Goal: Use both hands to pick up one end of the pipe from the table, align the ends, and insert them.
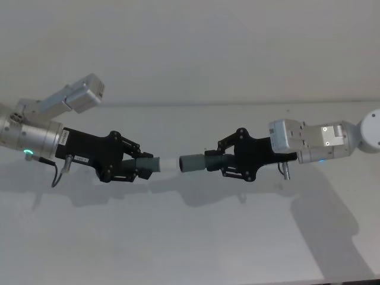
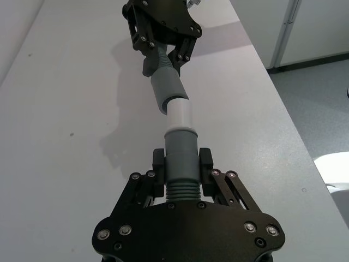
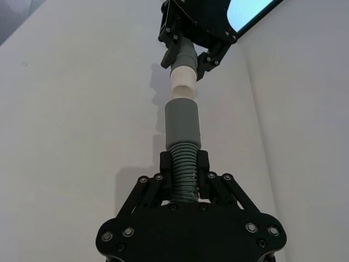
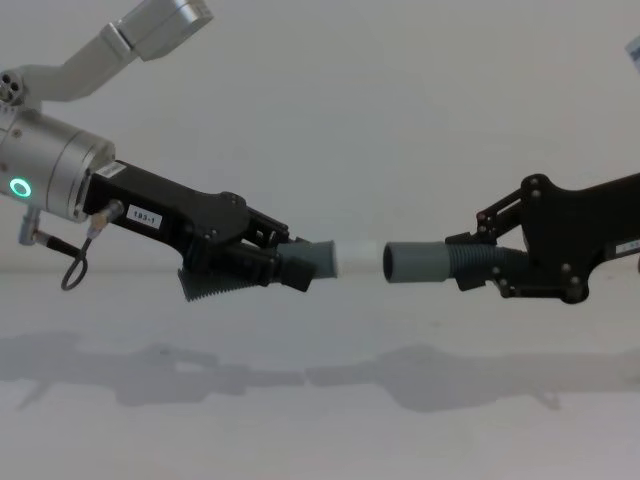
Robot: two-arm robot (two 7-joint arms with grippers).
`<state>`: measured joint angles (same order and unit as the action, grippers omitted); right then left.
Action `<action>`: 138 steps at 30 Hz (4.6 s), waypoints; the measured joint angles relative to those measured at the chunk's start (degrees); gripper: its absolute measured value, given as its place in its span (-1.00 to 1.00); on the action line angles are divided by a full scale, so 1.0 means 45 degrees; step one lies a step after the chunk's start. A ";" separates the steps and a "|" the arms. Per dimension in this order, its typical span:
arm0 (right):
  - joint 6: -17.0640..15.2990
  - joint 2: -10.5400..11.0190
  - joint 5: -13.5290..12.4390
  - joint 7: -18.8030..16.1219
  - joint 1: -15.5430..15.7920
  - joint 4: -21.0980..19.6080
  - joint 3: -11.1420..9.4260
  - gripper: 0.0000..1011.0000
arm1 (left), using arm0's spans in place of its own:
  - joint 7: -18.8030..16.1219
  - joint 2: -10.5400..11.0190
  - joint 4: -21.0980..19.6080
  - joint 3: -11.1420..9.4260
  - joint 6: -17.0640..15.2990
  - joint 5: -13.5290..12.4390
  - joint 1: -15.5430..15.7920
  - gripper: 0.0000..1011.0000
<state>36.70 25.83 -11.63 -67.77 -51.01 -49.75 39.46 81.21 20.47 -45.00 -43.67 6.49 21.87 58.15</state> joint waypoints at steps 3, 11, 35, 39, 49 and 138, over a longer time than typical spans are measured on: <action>0.0004 -0.0010 -0.0016 0.0020 -0.0008 0.0024 0.0030 -0.54 | 0.0000 0.0000 0.0000 0.0001 0.0000 0.0000 0.0000 -0.35; 0.0022 -0.0016 -0.0073 0.0098 -0.0026 0.0061 0.0095 -0.54 | 0.0000 0.0000 -0.0001 0.0000 0.0000 0.0000 0.0000 -0.35; 0.0138 -0.0002 -0.0254 0.0197 -0.0087 0.0140 0.0273 -0.54 | 0.0000 0.0000 0.0000 0.0001 0.0000 0.0000 0.0000 -0.35; 0.0146 0.0016 -0.0284 0.0210 -0.0088 0.0121 0.0305 -0.54 | 0.0000 0.0000 0.0000 0.0000 0.0000 0.0000 0.0000 -0.35; 0.0161 0.0047 -0.0345 0.0288 -0.0108 0.0102 0.0391 -0.54 | -0.0018 0.0004 0.0002 -0.0010 -0.0003 0.0005 0.0000 -0.35; 0.0280 -0.0070 -0.0908 0.0406 -0.0381 0.0246 0.1185 -0.54 | -0.0157 -0.0363 0.1088 -0.0744 -0.0125 0.0781 0.0345 -0.35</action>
<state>37.96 25.51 -15.71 -65.94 -52.73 -48.65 44.80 80.51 18.84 -40.10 -47.02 5.93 25.39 59.71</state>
